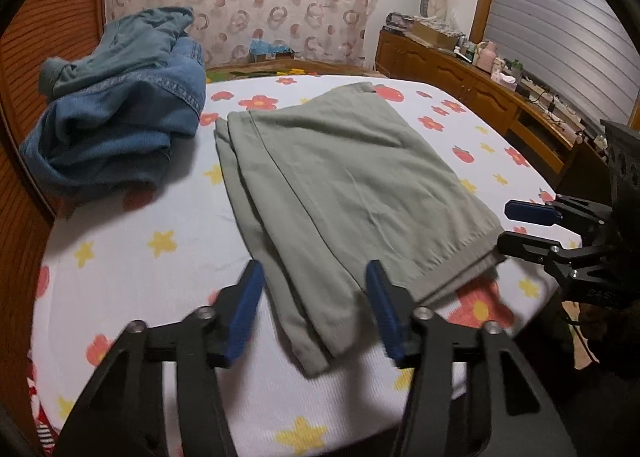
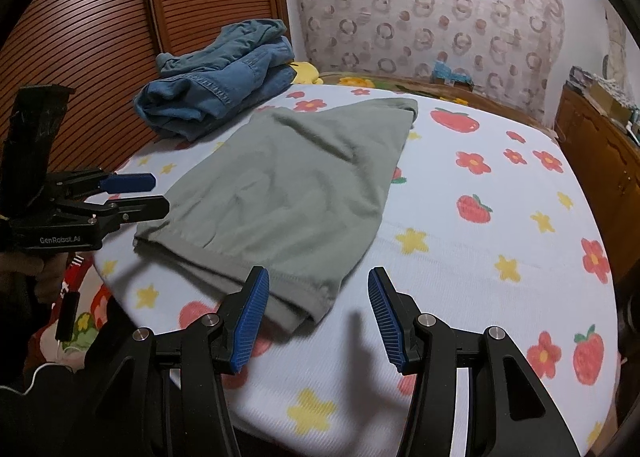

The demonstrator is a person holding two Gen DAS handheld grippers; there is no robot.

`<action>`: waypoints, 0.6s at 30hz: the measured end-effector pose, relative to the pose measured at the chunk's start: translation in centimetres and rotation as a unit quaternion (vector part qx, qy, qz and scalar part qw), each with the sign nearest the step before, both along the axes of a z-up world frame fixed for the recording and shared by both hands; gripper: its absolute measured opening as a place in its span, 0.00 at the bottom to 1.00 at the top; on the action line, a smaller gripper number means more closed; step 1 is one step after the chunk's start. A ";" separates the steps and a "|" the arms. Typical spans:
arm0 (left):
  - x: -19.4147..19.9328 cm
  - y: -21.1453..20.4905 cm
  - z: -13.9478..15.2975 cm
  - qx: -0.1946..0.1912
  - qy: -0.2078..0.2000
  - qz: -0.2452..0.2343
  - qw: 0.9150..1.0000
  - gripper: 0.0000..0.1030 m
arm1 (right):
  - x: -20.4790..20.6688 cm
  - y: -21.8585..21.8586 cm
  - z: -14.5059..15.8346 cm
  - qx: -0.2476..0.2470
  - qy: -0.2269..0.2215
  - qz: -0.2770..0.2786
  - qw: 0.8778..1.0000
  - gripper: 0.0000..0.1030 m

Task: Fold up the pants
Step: 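Close the left tool on the hem of the folded shorts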

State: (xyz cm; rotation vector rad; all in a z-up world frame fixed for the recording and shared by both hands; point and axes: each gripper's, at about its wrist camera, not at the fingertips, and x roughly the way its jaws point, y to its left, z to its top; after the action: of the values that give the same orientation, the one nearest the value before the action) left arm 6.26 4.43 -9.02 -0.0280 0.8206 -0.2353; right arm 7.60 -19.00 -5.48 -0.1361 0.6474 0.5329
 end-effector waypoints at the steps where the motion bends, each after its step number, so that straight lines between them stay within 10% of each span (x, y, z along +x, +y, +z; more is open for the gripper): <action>1: -0.1 -0.1 -0.2 -0.005 0.002 -0.002 1.000 0.45 | -0.1 0.0 0.0 -0.001 0.000 0.001 1.000 0.52; 12: 0.2 0.0 -1.6 -0.016 0.016 0.006 1.000 0.08 | 0.1 0.4 -0.8 -0.002 0.011 0.004 1.000 0.52; 18: -1.1 1.0 0.5 -0.021 -0.017 0.012 1.000 0.05 | 0.6 0.4 -1.1 -0.001 0.017 0.003 1.000 0.52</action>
State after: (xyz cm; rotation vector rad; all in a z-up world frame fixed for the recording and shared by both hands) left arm 5.16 5.41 -8.54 -0.0731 0.7816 -0.2292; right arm 8.15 -18.65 -6.56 -0.1308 0.6802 0.5413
